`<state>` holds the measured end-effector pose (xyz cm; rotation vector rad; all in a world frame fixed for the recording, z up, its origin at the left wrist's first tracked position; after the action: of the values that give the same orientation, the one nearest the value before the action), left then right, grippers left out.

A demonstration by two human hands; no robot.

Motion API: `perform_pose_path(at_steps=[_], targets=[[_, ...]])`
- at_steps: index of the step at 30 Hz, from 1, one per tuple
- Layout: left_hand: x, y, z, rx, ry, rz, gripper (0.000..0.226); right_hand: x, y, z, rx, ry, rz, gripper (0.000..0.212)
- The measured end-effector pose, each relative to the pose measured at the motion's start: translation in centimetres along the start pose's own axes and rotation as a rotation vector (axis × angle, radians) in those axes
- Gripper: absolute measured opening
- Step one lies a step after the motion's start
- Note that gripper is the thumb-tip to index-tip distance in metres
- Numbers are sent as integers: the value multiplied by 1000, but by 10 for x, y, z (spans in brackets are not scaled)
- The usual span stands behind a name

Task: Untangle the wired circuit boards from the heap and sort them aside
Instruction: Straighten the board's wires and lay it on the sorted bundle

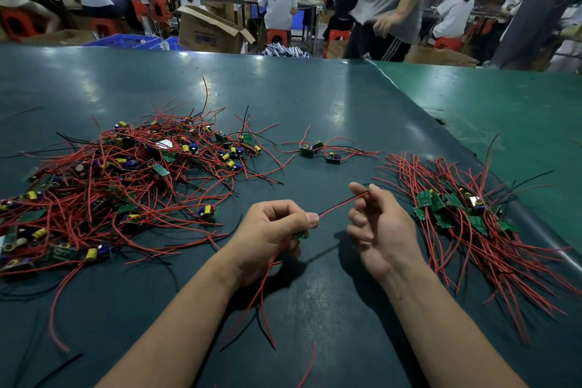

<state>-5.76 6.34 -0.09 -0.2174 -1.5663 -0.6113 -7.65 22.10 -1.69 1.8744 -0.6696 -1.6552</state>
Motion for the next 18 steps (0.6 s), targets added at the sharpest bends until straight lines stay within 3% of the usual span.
perform_pose_path(at_steps=[5, 8, 11, 15, 16, 18], targets=[[-1, 4, -1, -73, -34, 43, 21, 2, 2, -1, -12, 50, 223, 42], [-2, 7, 0, -129, -54, 94, 25, -2, 4, -1, -64, 48, 163, 53], [-5, 4, 0, -121, -59, 81, 20, -3, 2, -1, -48, 36, 100, 49], [-3, -7, 2, 18, 1, -45, 18, -21, -5, -3, 49, -158, -244, 21], [-3, -13, 2, 91, 24, -64, 19, -22, -1, -3, 22, -170, -325, 19], [0, -22, 0, 215, 71, -41, 23, -11, 11, -5, -113, -63, -438, 37]])
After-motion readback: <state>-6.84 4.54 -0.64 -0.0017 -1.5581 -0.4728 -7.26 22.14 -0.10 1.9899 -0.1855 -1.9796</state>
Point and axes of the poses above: each hand's wrist, its own z-axis towards the middle knuckle, its own y-axis out of the palm, x = y × z, the point moved 7 cm from there along z, towards the middle knuckle, and after that the axes turned 15 degrees about -x, right-handed, at the moved point
